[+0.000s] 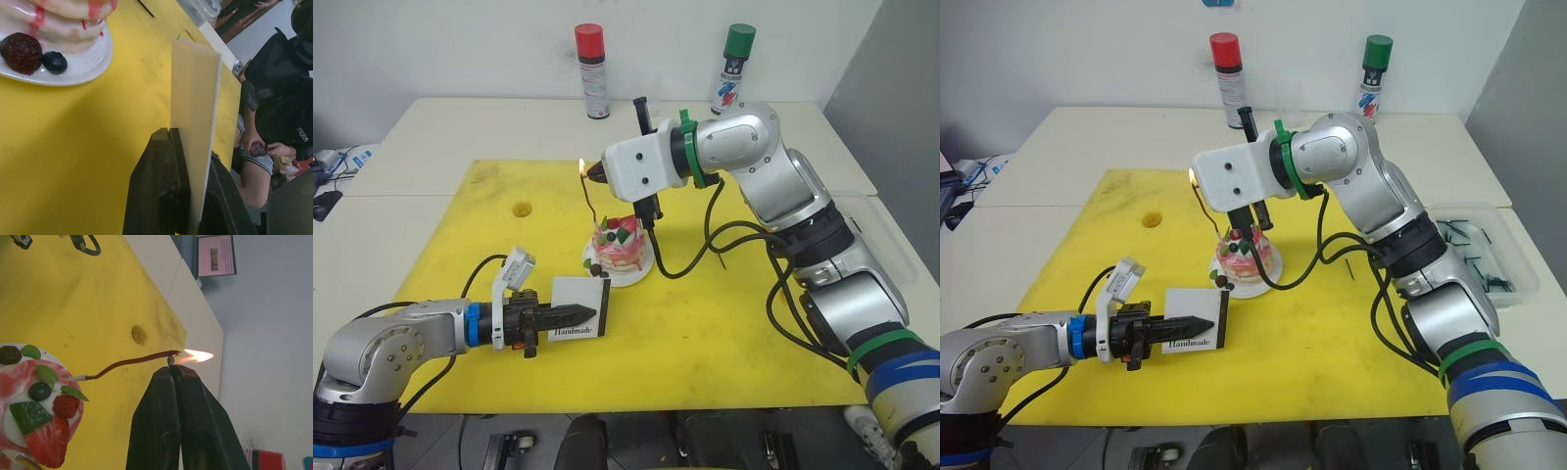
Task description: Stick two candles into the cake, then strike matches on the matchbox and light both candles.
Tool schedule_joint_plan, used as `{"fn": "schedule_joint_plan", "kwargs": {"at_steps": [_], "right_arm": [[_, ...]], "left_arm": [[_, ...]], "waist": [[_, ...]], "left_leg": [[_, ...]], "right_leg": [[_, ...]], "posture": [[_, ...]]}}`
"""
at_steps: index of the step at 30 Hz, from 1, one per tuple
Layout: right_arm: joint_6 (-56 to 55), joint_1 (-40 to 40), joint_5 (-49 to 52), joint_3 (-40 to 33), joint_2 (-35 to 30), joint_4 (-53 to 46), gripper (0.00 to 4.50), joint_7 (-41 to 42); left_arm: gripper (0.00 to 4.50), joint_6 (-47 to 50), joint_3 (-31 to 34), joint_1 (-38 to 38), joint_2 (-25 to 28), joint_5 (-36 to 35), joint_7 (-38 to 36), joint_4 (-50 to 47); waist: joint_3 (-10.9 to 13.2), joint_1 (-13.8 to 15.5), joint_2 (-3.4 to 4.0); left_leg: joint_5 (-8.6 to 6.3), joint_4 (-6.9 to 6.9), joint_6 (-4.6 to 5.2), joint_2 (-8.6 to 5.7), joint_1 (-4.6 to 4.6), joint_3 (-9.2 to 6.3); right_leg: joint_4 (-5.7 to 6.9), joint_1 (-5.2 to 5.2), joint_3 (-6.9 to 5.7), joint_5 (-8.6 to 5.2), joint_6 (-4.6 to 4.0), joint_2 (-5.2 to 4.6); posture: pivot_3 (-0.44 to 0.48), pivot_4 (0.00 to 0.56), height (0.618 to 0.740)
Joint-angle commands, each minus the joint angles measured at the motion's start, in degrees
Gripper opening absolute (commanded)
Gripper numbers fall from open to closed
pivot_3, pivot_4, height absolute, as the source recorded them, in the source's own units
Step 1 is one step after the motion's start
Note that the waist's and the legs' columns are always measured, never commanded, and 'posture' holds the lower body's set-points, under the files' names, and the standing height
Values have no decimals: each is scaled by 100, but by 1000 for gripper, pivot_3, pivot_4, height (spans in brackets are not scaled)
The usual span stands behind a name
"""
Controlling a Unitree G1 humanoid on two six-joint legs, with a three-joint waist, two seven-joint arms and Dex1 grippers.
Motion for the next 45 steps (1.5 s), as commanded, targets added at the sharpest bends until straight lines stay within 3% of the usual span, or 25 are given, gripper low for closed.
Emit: {"fn": "schedule_joint_plan", "kwargs": {"at_steps": [1,10,15,25,30,35,38,45], "right_arm": [[-28,-249,12,-307,-155,150,53,-187],[203,-629,131,-889,-623,868,53,-618],[761,-434,244,-1416,-1109,894,53,-794],[3267,1975,769,-3228,-2748,-633,53,-1346],[4690,3539,1039,-4328,-2894,-924,53,-1950],[5415,4125,1299,-4392,-2946,-777,53,-2046],[5477,4177,1365,-4274,-2930,-628,694,-2132],[5528,3695,1679,-4484,-2767,-921,3182,-2708]], "left_arm": [[0,-59,25,-43,-2,13,-29,-58],[0,-46,20,5,-46,-20,8,-113],[0,-26,44,38,-63,-49,41,-146],[0,69,239,398,-113,-309,265,-411],[0,77,224,611,-219,-388,373,-538],[0,74,230,610,-212,-372,371,-496],[0,77,238,600,-206,-368,379,-484],[0,94,262,606,-194,-380,408,-496]], "waist": [[0,1,0],[0,1,0],[1,11,1],[11,147,16],[11,131,19],[12,43,25],[12,-12,24],[12,-35,25]], "left_leg": [[0,0,0,0,0,0],[0,-1,0,-1,0,1],[0,-1,0,-2,-1,1],[-1,-1,1,-8,-2,8],[0,0,1,-6,4,12],[3,6,6,-8,15,26],[8,11,13,-8,16,26],[8,16,15,-10,14,31]], "right_leg": [[0,0,0,0,0,0],[-1,0,1,0,0,0],[-1,0,2,0,0,-1],[-4,3,6,-2,-1,-7],[-5,8,13,-16,23,-3],[-1,8,28,-5,39,-2],[-1,11,30,2,45,-1],[-2,10,37,8,55,0]], "posture": [[0,150,740],[0,150,740],[0,150,740],[0,150,740],[0,150,740],[0,150,740],[0,150,740],[0,150,740]]}}
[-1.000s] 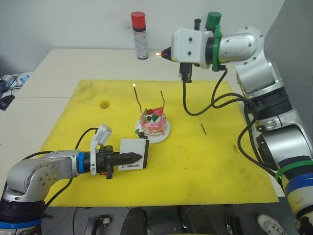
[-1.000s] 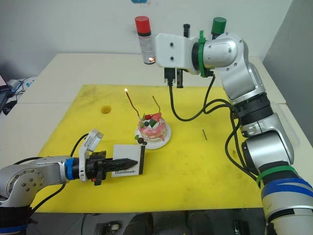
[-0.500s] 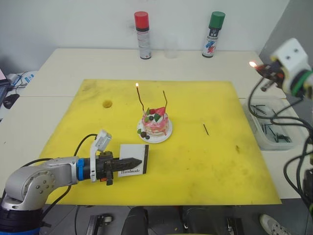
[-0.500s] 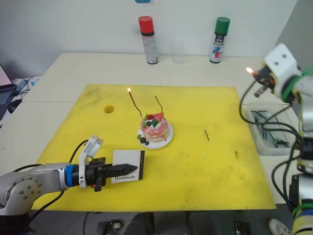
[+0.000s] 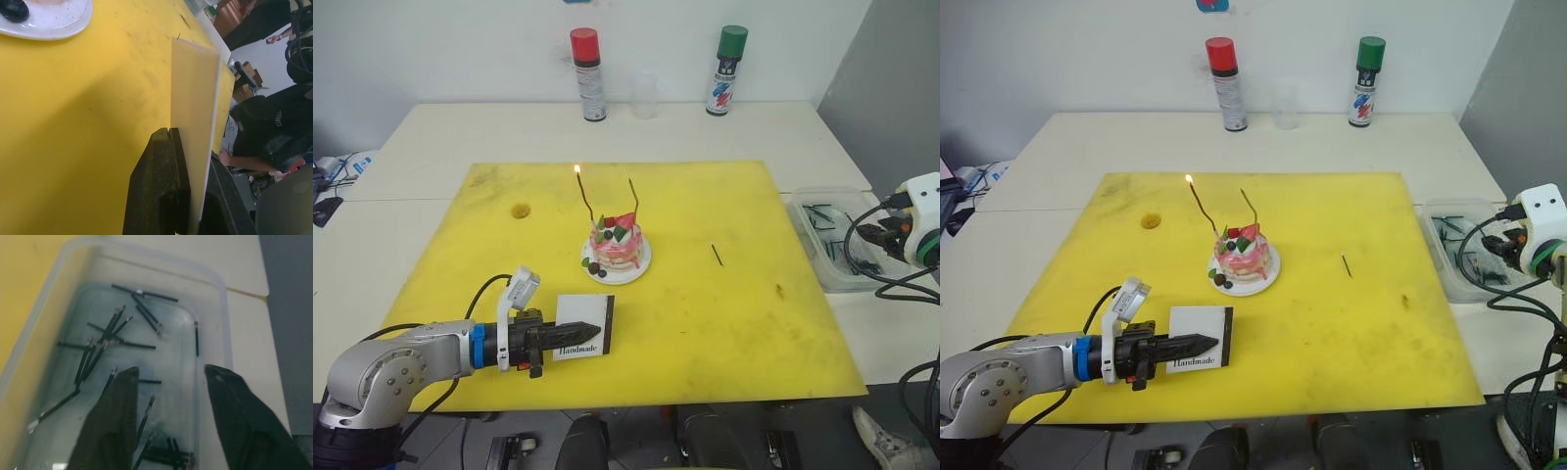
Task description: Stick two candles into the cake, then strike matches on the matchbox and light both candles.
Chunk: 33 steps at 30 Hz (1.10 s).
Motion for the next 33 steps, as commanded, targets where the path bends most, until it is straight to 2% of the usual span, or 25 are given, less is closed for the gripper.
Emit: {"fn": "schedule_joint_plan", "kwargs": {"at_steps": [1,3,4,7,10,14,19,25,28,33], "right_arm": [[22,-350,276,-272,-32,-632,3521,-248],[113,-410,459,-219,-9,-1163,4276,-228],[223,-428,617,-202,51,-1472,4485,-194],[364,-225,1007,-67,381,-2477,4485,-202],[249,436,1141,279,1027,-3517,4485,-507],[-95,1428,993,989,2024,-4318,4485,-1156],[-907,2031,501,1628,2814,-3857,4485,-1873],[-651,2160,290,1838,3300,-3532,4485,-2488],[-494,2148,266,1892,3470,-3437,3951,-2653],[-60,2011,343,1860,3779,-3416,2120,-2910]], "left_arm": [[0,-27,138,-9,41,-90,2,-102],[0,-19,150,-8,49,-97,6,-106],[0,-12,150,-16,47,-104,14,-110],[0,8,139,-45,42,-116,29,-111],[0,20,137,-64,61,-117,19,-100],[0,80,169,-142,55,-183,76,-76],[0,150,178,-186,79,-222,105,-104],[0,163,163,-264,151,-198,82,-63],[0,163,174,-262,164,-219,90,-59],[0,160,176,-236,162,-232,102,-94]], "waist": [[0,2,0],[0,10,1],[0,9,1],[0,16,0],[-7,29,-12],[-6,53,-11],[-5,37,-10],[-6,35,-10],[-5,35,-10],[-6,35,-11]], "left_leg": [[0,0,0,0,-1,0],[0,-5,0,0,-4,-2],[0,-7,0,0,-6,-4],[-1,-12,-1,2,-7,-7],[-1,-15,-1,4,-8,-17],[-1,-11,-1,3,-14,-15],[0,-10,-2,3,-12,-13],[0,-8,-2,6,-6,-14],[0,-12,-2,6,-7,-15],[-1,-12,-3,6,-10,-14]], "right_leg": [[0,-1,0,0,0,0],[-3,-2,-2,-1,-1,1],[-4,-3,-3,-2,-2,1],[-6,-4,-6,-3,-3,1],[-8,-2,-16,-5,-6,3],[-8,-5,-14,-6,-6,0],[-7,-6,-13,-6,-6,0],[-4,-5,-13,-5,-7,3],[-4,-6,-13,-5,-7,3],[-7,-5,-14,-6,-7,2]], "posture": [[0,150,740],[0,150,740],[0,150,740],[0,150,740],[0,150,740],[0,150,740],[0,150,740],[0,150,740],[0,150,740],[0,150,740]]}}
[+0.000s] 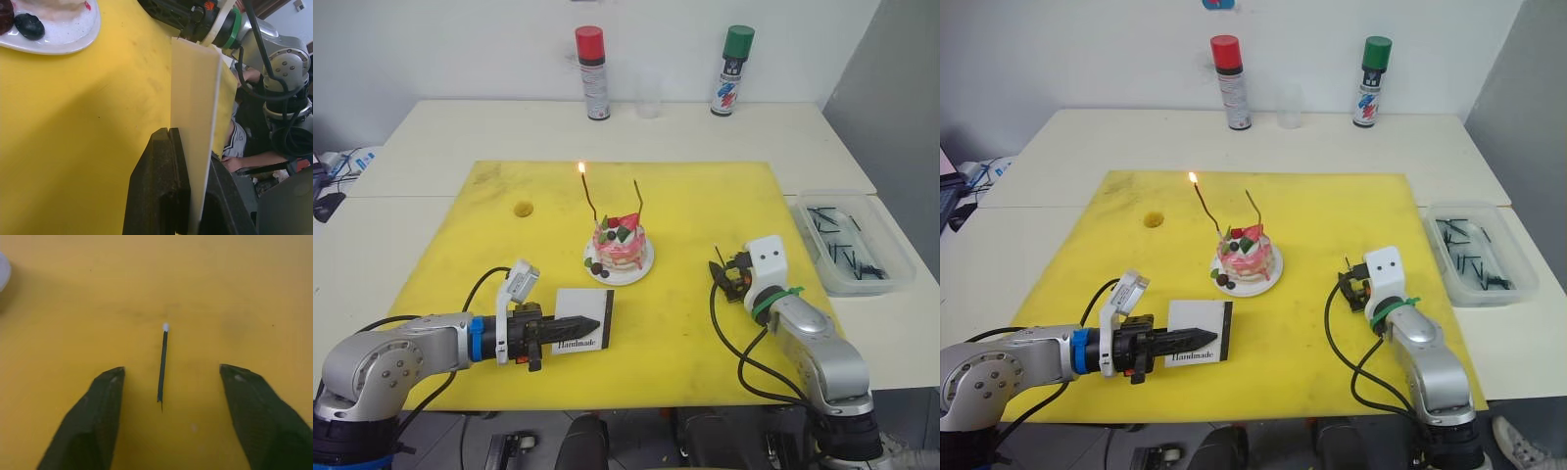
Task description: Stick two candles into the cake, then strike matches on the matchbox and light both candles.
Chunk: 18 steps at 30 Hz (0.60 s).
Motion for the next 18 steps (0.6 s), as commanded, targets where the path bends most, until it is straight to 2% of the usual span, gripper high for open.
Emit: {"fn": "schedule_joint_plan", "kwargs": {"at_steps": [1,6,11,14,18], "right_arm": [[348,-109,69,-92,186,-107,1748,-201],[665,-190,194,-98,313,-320,24,-195],[1000,-430,509,-469,486,-598,24,-197],[1145,-560,804,-599,228,-874,24,144],[1496,-455,1663,-408,-990,-1609,24,1502]], "left_arm": [[0,2,137,-20,65,-105,-11,-99],[0,-14,151,-4,67,-98,-9,-113],[0,-18,145,-25,74,-91,-27,-90],[0,-19,139,-46,92,-78,-54,-59],[0,-19,134,-75,164,-52,-127,5]], "waist": [[0,0,-1],[-1,-1,-1],[-1,-1,-1],[0,-2,0],[0,6,0]], "left_leg": [[0,0,0,0,1,0],[0,1,0,0,4,-1],[0,-1,0,1,2,-1],[0,-1,0,0,-1,-1],[0,-2,0,-1,-2,-1]], "right_leg": [[0,0,0,0,0,0],[2,1,0,0,0,0],[1,0,0,0,0,1],[1,-2,-1,0,0,0],[-4,0,-2,-1,0,-1]], "posture": [[0,150,740],[0,150,740],[0,150,740],[0,150,740],[0,150,740]]}}
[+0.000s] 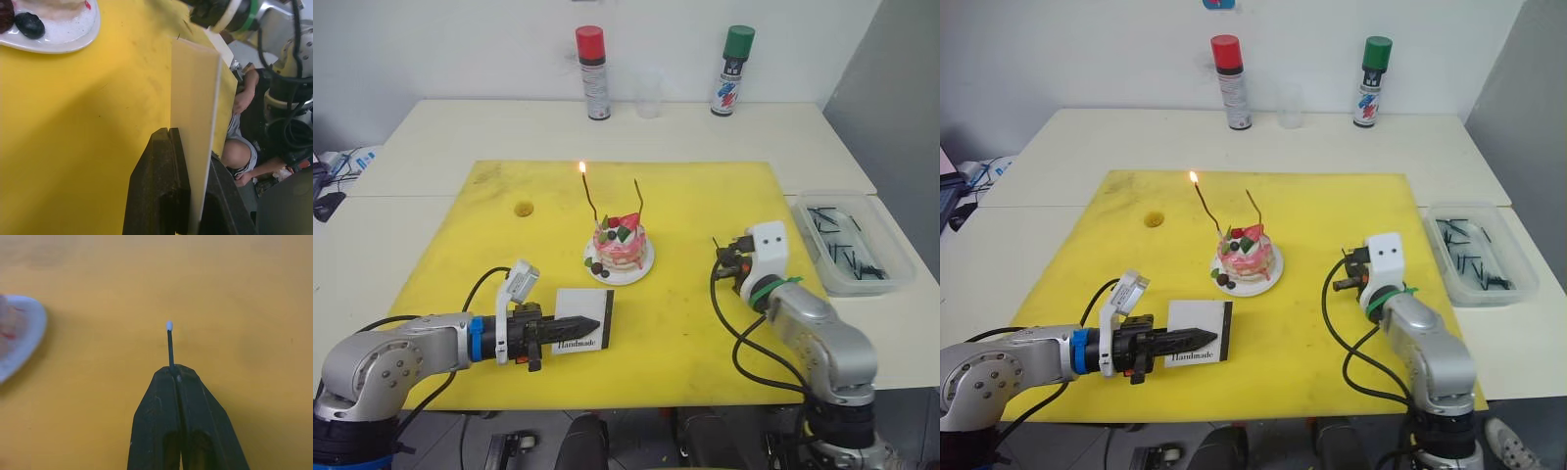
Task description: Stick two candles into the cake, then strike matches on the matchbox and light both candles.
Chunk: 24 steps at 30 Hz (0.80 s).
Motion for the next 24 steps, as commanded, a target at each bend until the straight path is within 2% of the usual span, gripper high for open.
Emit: {"fn": "schedule_joint_plan", "kwargs": {"at_steps": [1,3,5,9,16,23,24], "right_arm": [[125,140,864,202,-1101,-891,24,1408],[-123,301,1124,461,-1784,-1204,24,2079],[-649,437,979,878,-2360,-1347,24,2520],[-1414,629,509,1658,-2826,-1188,24,2745],[-2390,582,-271,2349,-2365,-283,24,2426],[-2948,872,-507,2440,-2200,55,24,2440],[-2997,912,-516,2436,-2175,62,408,2433]], "left_arm": [[0,-18,130,-75,135,-48,-123,7],[0,-17,115,-89,173,-41,-155,31],[0,-10,98,-114,210,-40,-187,59],[0,19,85,-136,271,-41,-244,80],[0,93,107,-94,345,-90,-285,39],[0,158,194,-8,394,-128,-296,-32],[0,166,208,11,399,-139,-288,-49]], "waist": [[1,4,1],[1,1,0],[1,0,-1],[2,-16,-5],[1,-11,-9],[1,-3,-9],[1,-4,-9]], "left_leg": [[0,0,0,0,0,0],[0,-4,1,0,1,0],[-1,-6,1,2,3,-2],[0,-3,1,3,6,-1],[0,8,0,0,4,0],[-1,1,0,1,2,-2],[-1,0,0,1,2,-2]], "right_leg": [[-2,0,0,0,0,0],[-4,1,-2,-4,-3,-1],[-3,0,-5,-9,-11,1],[-1,0,-4,-19,-28,1],[-1,2,0,-18,-27,-1],[-1,1,-5,-9,-11,0],[-1,0,-4,-8,-10,0]], "posture": [[0,150,740],[0,150,740],[0,150,740],[0,150,740],[0,150,740],[0,150,740],[0,150,740]]}}
